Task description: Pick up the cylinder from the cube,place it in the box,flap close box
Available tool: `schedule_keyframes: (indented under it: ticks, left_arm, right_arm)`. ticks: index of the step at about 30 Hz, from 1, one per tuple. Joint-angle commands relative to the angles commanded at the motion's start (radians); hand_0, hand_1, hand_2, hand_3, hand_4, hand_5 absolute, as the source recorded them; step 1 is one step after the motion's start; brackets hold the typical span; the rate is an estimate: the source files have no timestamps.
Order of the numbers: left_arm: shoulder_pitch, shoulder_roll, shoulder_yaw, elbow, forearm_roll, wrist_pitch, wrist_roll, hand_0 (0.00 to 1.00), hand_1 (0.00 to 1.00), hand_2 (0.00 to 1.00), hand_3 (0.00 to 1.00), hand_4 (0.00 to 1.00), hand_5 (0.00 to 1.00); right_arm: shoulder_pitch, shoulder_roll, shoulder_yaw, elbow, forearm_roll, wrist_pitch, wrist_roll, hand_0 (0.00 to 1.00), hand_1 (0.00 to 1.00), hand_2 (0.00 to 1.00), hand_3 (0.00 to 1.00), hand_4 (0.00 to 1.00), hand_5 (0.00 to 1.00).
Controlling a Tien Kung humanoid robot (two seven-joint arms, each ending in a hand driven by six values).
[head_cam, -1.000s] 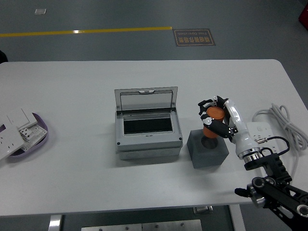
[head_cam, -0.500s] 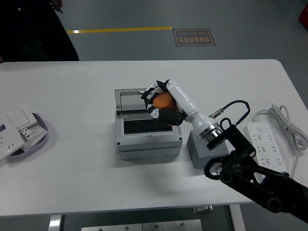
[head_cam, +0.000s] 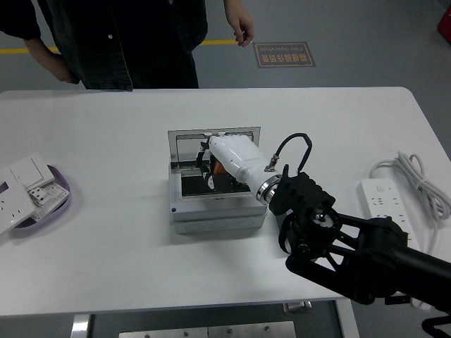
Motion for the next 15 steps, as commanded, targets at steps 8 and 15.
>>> schedule_keyframes:
  ticks: [8,15]
  left_arm:
    - [-0.005,0.0,0.003,0.0,-0.002,-0.001,0.001,0.596,0.623,0.616,0.634,0.689,0.218]
    - [-0.005,0.002,0.004,0.0,-0.002,-0.001,0.001,0.596,0.623,0.616,0.634,0.688,0.218]
  right_arm:
    - [0.027,0.008,-0.062,-0.046,-0.031,0.006,0.005,0.696,0.606,0.595,0.6,0.231,0.043]
    - [0.037,0.011,-0.088,-0.07,-0.015,-0.022,0.033,0.763,0.667,0.669,0.668,0.472,0.237]
